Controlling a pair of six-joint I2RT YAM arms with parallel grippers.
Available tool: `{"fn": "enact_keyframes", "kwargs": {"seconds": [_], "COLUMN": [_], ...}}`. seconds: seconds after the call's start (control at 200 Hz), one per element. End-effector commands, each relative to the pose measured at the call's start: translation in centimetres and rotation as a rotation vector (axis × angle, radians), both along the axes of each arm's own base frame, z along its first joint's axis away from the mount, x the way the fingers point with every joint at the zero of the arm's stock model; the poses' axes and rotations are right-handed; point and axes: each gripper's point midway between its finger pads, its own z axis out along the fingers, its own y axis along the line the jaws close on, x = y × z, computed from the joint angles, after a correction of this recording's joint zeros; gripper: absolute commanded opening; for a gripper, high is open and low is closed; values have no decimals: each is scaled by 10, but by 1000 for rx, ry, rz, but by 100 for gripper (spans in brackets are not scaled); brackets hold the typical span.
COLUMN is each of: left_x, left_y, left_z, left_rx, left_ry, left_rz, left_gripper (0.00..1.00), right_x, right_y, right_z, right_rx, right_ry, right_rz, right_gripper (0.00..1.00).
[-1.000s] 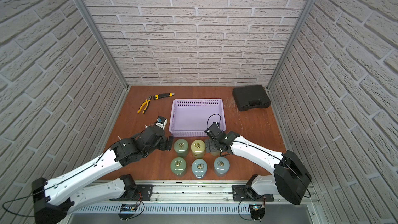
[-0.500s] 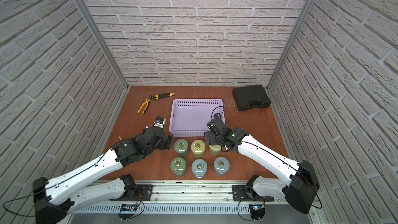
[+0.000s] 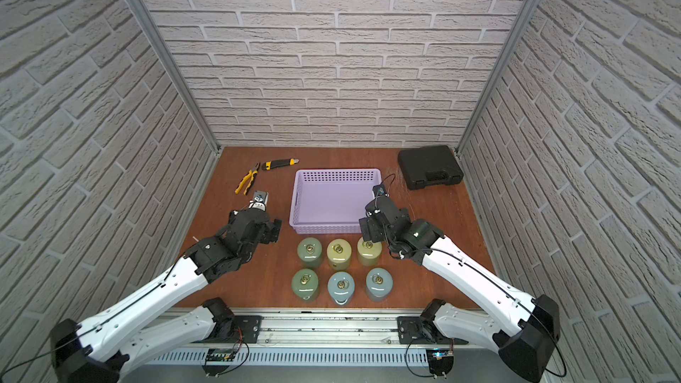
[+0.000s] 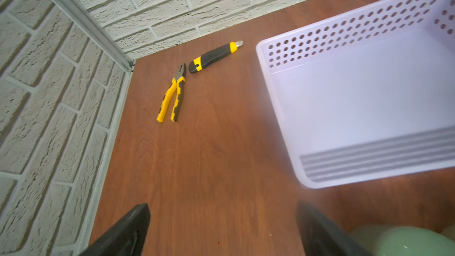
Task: Take the tea canister out of the basket
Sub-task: Reset both arms
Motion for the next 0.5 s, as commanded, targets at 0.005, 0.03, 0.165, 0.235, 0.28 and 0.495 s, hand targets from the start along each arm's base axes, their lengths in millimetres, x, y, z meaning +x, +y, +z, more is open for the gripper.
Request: {"fn": "enact_keyframes", "kwargs": {"seconds": [0.005,0.03,0.165,0.235,0.28,0.495], "left_x": [12,14,22,24,26,33], "left_y": [16,21,47,58,64,88], "left_z": [15,17,23,24,24,24], "left_rx": [-12,-11,-20,-31,-36,-57], "left_ry": [-62,-69,-87,-89,-90,-107], "left_rz": [12,24,78,103,117,163], "left_gripper": [98,98,98,98,98,98], "right_x": [16,18,27,31,33,38], "right_y": [-19,-24,-45,-59,-67,-98], "right_z": [19,19,17,15,13,5], "right_rx": [-45,-53,-63,-57,-51,20], "right_ry": [-82,-81,-82,-82,-80,-82], "right_rz": [-18,-22,-52,-81,-98,-191], "right_gripper": [100,100,100,100,100,100]}}
